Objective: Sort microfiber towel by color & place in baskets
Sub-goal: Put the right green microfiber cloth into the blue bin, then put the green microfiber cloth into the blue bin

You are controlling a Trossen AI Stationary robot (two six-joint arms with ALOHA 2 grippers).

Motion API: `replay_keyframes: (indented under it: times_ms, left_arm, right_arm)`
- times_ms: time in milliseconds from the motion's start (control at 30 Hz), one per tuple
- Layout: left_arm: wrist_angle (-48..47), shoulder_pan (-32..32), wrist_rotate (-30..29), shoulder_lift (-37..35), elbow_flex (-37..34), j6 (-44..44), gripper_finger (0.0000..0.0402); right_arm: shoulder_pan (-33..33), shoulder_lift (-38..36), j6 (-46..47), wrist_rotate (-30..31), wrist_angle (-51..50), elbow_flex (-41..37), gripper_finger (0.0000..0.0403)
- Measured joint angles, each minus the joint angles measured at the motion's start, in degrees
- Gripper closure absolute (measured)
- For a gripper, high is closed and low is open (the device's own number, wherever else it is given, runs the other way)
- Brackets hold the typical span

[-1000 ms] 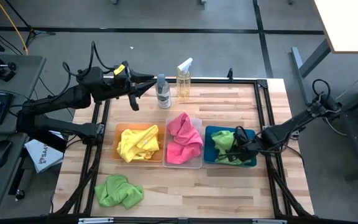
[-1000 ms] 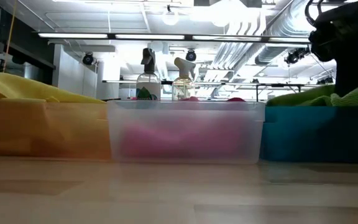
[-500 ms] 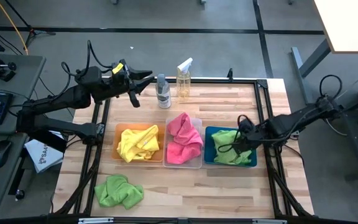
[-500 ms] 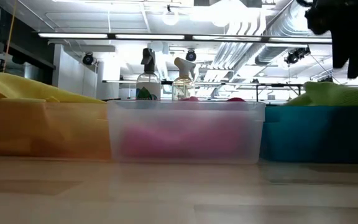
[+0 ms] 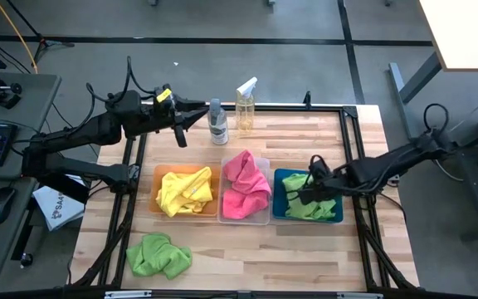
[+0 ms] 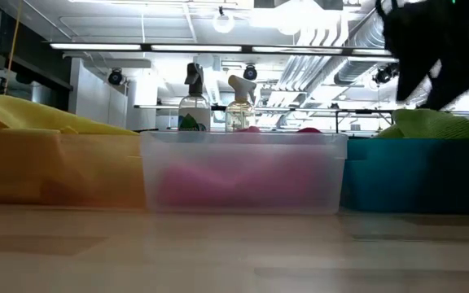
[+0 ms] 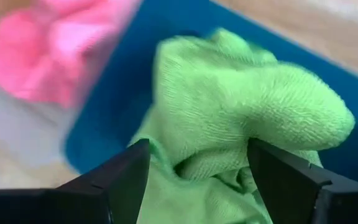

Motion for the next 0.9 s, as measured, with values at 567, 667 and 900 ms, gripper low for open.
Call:
replay_keyframes:
  times_ms: [567,667,900]
  left_arm:
    - [1.33,0.07,-0.25,-0.01,0.0,0.21,0.0293]
    - [1.43,0.07,-0.63,0.0,0.0,1.41,0.0293]
    - [1.45,-0.08,3.17,0.0,0.0,1.32,0.0293]
  right_arm:
    - [0.02,-6.12,1.65,-0.15,-5.37,-0.63,0.0144]
    - [0.02,-7.64,1.09,7.21,-11.63,5.13,0.0144]
    - [0.02,-7.98,-4.04,19.23,-7.85,9.98,0.0144]
